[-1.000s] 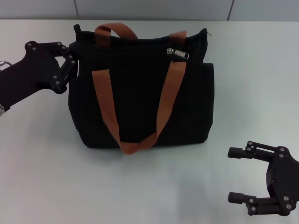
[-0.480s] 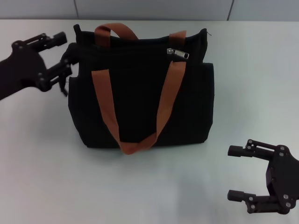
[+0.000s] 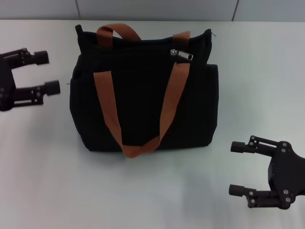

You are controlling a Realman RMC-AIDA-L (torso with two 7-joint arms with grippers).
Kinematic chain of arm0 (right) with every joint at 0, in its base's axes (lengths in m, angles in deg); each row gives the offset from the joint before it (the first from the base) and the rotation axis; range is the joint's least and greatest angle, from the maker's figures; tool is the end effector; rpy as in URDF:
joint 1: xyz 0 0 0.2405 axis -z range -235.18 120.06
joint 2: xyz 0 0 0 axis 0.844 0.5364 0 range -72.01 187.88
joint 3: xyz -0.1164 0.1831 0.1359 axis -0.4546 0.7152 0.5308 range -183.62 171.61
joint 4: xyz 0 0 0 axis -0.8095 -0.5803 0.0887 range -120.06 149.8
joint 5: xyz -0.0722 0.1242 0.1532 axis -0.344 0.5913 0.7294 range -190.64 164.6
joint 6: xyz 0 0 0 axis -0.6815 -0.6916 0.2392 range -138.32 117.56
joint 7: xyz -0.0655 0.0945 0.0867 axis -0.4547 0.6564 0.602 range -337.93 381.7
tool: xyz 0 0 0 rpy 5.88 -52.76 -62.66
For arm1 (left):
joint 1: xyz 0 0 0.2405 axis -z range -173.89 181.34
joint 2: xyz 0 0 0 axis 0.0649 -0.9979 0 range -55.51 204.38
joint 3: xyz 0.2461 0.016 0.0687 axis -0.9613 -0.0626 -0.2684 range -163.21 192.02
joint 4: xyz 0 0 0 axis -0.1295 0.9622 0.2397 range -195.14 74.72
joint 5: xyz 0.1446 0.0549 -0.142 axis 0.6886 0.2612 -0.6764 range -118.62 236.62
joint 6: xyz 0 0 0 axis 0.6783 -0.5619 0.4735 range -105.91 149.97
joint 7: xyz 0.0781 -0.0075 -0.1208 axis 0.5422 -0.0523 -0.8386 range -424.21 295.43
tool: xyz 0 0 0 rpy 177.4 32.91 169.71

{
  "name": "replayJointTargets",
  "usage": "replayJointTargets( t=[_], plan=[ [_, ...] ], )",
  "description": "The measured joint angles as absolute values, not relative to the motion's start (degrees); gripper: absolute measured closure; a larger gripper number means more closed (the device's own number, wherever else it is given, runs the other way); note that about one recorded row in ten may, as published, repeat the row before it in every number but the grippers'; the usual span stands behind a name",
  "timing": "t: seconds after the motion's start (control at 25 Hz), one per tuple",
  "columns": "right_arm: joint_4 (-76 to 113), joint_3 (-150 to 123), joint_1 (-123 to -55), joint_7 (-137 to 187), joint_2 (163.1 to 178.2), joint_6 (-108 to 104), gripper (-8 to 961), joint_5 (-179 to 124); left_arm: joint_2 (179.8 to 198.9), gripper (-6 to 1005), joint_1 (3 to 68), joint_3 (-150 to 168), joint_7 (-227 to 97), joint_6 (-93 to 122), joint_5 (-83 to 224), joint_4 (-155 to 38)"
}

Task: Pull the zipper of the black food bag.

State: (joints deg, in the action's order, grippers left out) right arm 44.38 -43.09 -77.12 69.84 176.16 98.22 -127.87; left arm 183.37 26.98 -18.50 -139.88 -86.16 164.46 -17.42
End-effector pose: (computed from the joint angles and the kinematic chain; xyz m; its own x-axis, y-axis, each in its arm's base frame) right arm 0.2930 0.2287 -0.0056 0.7802 -0.0481 -0.6236 -0.1560 -0.9805 -0.1195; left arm -0.2872 0.2945 0.1100 0.7858 0.1473 0.6007 0.3413 -0.9132 -0.2225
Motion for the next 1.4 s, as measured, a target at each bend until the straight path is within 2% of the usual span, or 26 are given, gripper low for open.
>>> replayJointTargets(
  t=[0.32, 0.52, 0.96, 1.4],
  plan=[
    [42.34, -43.18, -78.53, 69.44, 176.48, 97.33, 135, -128.14, 188.08, 181, 26.40, -20.19, -131.45, -91.64, 166.53, -20.18],
    [41.07, -43.66, -79.43, 69.26, 176.71, 96.21, 135, -128.24, 189.64, 183, 26.14, -21.94, -124.69, -90.87, 170.65, -26.82],
    [38.73, -44.27, -79.81, 68.50, 176.94, 94.32, 135, -128.67, 191.99, 187, 26.52, -22.44, -120.31, -85.21, 179.37, -31.73],
    [36.37, -44.33, -81.39, 67.72, 176.94, 92.21, 135, -130.96, 192.55, 189, 26.84, -22.50, -120.20, -84.73, 180.16, -32.00]
  ],
)
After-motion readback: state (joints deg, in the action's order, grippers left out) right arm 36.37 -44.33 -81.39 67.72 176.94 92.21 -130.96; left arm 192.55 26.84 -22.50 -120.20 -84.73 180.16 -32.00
